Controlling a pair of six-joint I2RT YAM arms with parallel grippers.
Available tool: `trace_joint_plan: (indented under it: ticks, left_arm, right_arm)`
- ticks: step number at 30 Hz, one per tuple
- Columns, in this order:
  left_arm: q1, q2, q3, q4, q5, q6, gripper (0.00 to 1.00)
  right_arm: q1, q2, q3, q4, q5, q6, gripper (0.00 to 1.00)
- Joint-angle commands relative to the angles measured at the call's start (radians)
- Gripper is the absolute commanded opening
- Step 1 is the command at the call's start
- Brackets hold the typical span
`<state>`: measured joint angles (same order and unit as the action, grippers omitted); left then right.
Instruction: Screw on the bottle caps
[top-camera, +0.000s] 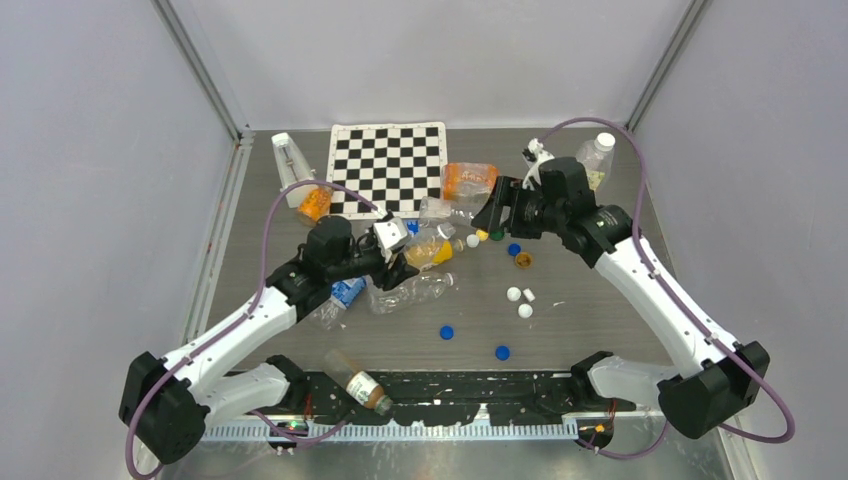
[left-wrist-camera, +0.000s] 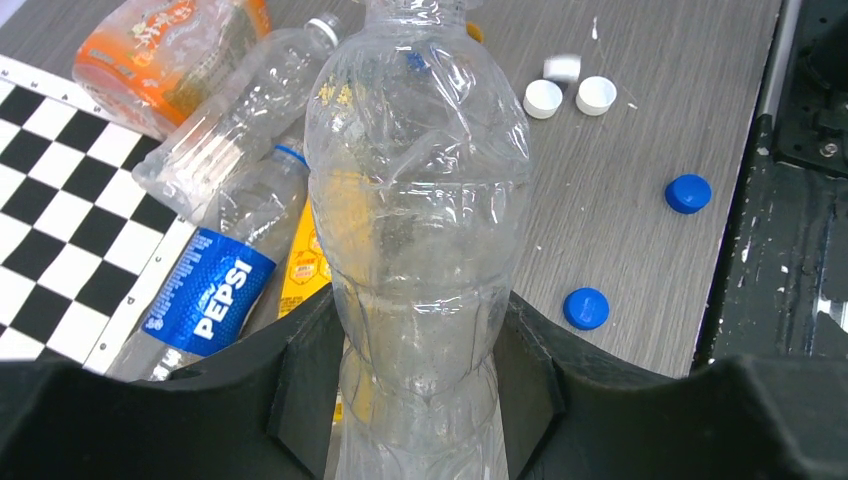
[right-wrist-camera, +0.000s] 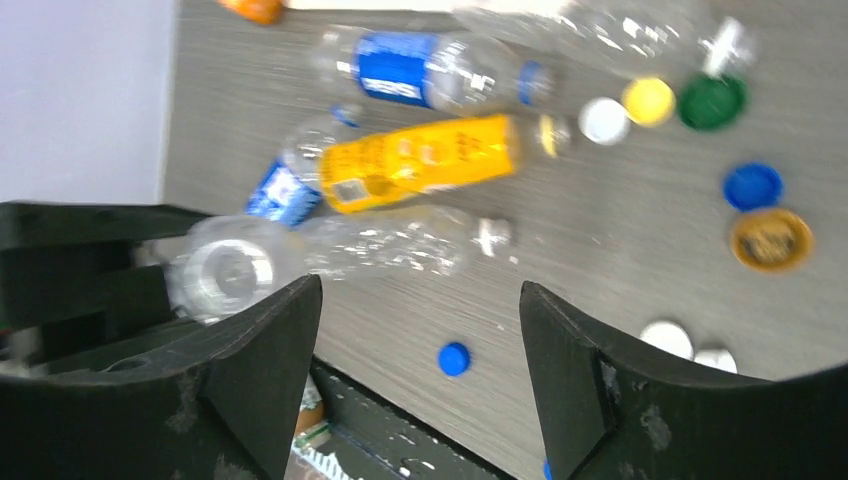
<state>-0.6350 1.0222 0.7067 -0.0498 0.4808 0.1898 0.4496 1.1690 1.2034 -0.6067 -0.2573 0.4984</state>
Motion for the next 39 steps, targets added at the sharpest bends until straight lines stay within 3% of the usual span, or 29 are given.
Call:
trace_joint_plan:
  ticks: [1, 4, 10, 16, 21, 29, 39]
  left_arm:
    - [-0.004, -0.024, 0.05, -0.031, -0.034, -0.01, 0.0]
    - [-0.004, -0.031, 0.052, -0.037, -0.032, -0.012, 0.0]
    - [-0.004, -0.044, 0.051, -0.043, -0.029, -0.015, 0.0]
    - [-0.004, -0.054, 0.046, -0.044, -0.021, -0.014, 0.0]
    - [-0.004, -0.061, 0.044, -0.051, -0.019, -0.01, 0.0]
    - [-0.005, -0.056, 0.043, -0.046, -0.006, -0.012, 0.0]
    - [-0.004, -0.057, 0.042, -0.045, 0.0, -0.012, 0.0]
  right_arm:
    - [-0.002, -0.009, -0.05, -0.11, 0.21, 0.087, 0.82]
    - [-0.003, -0.028, -0.138, -0.125, 0.231, 0.097, 0.84]
    - [-0.008, -0.083, -0.232, -0.224, 0.553, 0.19, 0.79]
    - [-0.039, -0.041, -0.262, -0.36, 0.723, 0.364, 0.76]
    - [-0.118, -0.043, -0.369, -0.33, 0.68, 0.467, 0.72]
    - [-0.297, -0.144, -0.553, -0.202, 0.467, 0.531, 0.68]
    - [-0.355, -0.133, -0.66, -0.099, 0.388, 0.527, 0.65]
